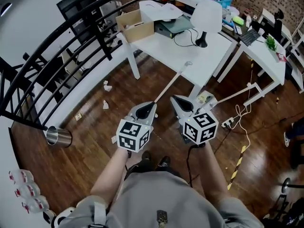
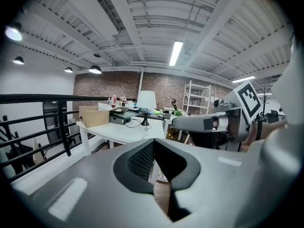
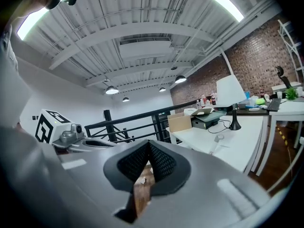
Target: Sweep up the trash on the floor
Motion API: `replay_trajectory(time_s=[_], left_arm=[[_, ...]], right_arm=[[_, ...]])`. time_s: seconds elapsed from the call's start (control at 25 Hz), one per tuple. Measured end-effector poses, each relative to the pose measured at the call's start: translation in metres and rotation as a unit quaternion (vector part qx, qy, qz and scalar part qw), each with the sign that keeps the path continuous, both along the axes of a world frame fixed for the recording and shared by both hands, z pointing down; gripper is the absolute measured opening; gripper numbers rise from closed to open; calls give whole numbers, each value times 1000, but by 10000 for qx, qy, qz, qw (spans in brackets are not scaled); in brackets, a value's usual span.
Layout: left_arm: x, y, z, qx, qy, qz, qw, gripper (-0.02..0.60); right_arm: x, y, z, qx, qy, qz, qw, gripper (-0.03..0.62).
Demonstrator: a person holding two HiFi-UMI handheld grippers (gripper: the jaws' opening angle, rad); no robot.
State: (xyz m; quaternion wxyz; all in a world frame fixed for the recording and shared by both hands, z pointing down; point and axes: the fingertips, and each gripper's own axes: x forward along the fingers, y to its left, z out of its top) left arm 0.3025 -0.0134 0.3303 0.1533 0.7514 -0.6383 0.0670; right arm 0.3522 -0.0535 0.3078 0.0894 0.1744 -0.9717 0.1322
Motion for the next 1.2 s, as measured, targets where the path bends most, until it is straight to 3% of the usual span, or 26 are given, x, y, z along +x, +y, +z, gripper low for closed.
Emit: replay_trajectory(time_s=[0.24, 0.44, 0.8, 1.0, 1.2], left_arm=[[-13, -64, 15, 12, 127, -56, 9999, 8], [-30, -114, 30, 21, 332, -71, 9994, 8], [-42, -181, 66, -358, 510, 184, 9979, 8], [-40, -201, 91, -611, 569, -20, 9965, 8], [-37, -220, 124, -813, 611, -262, 9945, 8]], right_arm=[[-12, -62, 17, -30, 203, -41, 9998, 0], [-14, -119, 39, -61, 672, 94, 9977, 0], [-27, -200, 84, -640, 976, 426, 9923, 26], [-11, -225, 120, -777, 1391, 419, 9863, 88], [-8, -259, 152, -986, 1487, 224, 9837, 203]])
